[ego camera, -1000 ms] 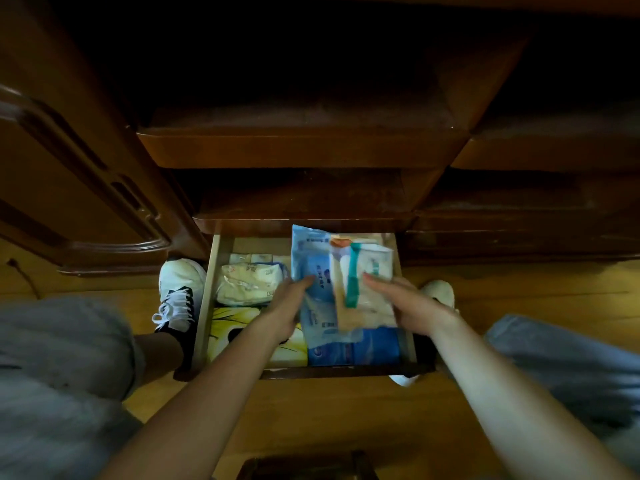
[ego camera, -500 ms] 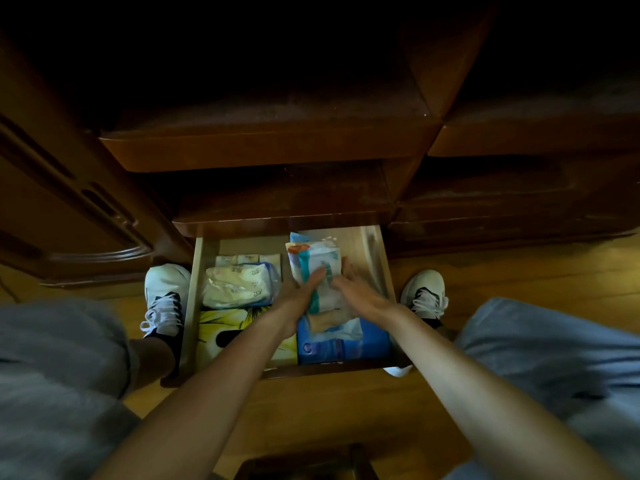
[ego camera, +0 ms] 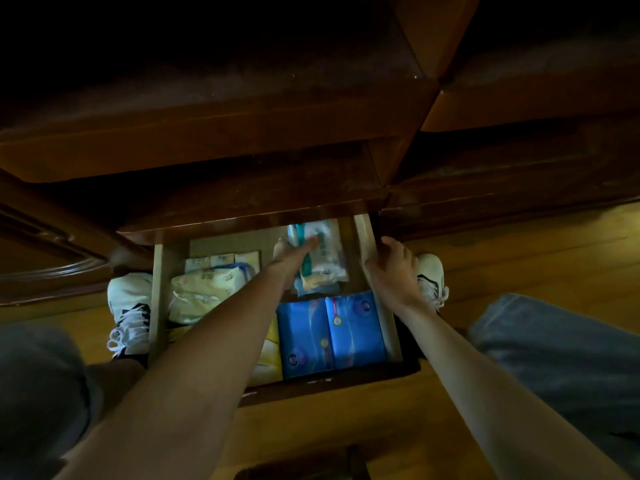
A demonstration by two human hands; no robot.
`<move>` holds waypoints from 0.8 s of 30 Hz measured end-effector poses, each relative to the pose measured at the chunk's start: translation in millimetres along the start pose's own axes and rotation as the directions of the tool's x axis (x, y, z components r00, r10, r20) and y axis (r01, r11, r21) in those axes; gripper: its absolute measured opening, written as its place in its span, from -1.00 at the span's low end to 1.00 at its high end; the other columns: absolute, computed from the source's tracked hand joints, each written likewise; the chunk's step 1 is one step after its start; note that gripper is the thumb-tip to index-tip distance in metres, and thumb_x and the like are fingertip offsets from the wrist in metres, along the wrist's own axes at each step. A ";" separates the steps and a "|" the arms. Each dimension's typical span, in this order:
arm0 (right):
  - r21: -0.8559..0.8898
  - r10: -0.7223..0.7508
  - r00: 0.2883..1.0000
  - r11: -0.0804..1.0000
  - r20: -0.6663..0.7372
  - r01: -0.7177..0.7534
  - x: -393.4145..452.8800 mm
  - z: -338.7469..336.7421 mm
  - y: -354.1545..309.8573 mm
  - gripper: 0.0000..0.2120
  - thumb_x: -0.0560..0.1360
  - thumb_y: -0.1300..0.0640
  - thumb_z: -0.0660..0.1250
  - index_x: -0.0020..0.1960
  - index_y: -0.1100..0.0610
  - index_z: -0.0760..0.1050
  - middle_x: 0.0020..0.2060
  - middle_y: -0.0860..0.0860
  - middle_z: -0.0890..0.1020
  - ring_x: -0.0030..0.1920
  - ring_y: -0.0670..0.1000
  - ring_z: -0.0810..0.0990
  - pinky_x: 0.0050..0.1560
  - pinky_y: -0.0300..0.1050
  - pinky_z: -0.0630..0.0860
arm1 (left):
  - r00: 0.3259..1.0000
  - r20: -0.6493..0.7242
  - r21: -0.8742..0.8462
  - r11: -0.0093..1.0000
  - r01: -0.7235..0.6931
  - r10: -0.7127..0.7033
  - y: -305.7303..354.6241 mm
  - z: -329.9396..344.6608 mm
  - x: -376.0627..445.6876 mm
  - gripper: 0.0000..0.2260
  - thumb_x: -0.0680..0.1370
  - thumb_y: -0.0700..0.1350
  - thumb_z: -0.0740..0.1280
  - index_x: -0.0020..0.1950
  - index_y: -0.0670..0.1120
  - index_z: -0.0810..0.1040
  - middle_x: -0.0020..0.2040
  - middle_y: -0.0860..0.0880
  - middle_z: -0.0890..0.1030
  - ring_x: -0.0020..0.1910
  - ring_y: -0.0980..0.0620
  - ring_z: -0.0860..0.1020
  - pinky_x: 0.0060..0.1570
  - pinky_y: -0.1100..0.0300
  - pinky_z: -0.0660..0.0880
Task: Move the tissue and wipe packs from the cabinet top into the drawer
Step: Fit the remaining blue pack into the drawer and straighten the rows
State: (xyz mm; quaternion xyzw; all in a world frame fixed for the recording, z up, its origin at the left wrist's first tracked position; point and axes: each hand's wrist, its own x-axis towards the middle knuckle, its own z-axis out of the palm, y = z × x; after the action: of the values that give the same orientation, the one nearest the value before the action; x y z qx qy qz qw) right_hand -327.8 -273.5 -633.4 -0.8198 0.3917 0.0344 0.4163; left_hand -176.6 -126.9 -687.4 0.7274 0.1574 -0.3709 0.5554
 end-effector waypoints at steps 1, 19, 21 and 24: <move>-0.025 0.009 1.000 1.000 -0.011 -0.009 2.7 3.0 2.6 -0.38 0.58 0.00 0.31 0.58 0.07 0.19 0.51 0.11 0.28 0.53 0.20 0.15 0.49 0.20 0.21 | 1.000 0.016 0.011 1.000 -0.009 0.009 -5.1 4.2 5.2 -0.47 0.48 0.02 0.54 0.34 -0.16 0.46 0.20 -0.19 0.65 0.09 -0.14 0.66 0.09 -0.11 0.63; 0.059 0.079 0.995 0.995 -0.062 -0.076 14.8 38.0 15.2 -0.44 0.58 -0.08 0.32 0.50 0.08 0.30 0.31 0.06 0.52 0.37 0.15 0.41 0.23 0.13 0.48 | 0.948 -0.141 0.572 0.805 -0.157 0.285 -20.2 36.3 -4.3 -0.67 0.63 -0.07 0.23 0.38 -0.12 0.47 0.37 -0.19 0.48 0.35 -0.20 0.45 0.36 -0.09 0.42; 0.056 0.087 0.993 0.995 -0.081 -0.083 14.6 38.3 15.8 -0.45 0.57 -0.11 0.31 0.48 0.07 0.31 0.29 0.05 0.54 0.34 0.14 0.45 0.21 0.16 0.51 | 0.943 -0.130 0.551 0.813 -0.187 0.305 -18.6 34.5 -7.3 -0.71 0.64 -0.09 0.21 0.35 -0.09 0.49 0.32 -0.19 0.50 0.34 -0.20 0.46 0.34 -0.09 0.43; 0.039 0.083 0.990 0.996 -0.117 -0.079 13.0 39.9 15.6 -0.47 0.56 -0.12 0.31 0.46 0.05 0.33 0.25 0.02 0.57 0.30 0.13 0.48 0.12 0.12 0.53 | 0.994 0.042 0.333 0.937 -0.108 0.100 -10.2 45.2 -14.0 -0.80 0.65 -0.13 0.17 0.21 -0.09 0.51 0.17 -0.21 0.62 0.14 -0.19 0.60 0.18 -0.10 0.55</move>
State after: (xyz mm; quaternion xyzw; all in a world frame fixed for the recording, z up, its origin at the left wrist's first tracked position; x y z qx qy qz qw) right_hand -318.6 -258.5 -674.6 -0.7964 0.4494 -0.0042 0.4046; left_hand -209.1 -162.8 -689.2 0.8140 0.0467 -0.3712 0.4443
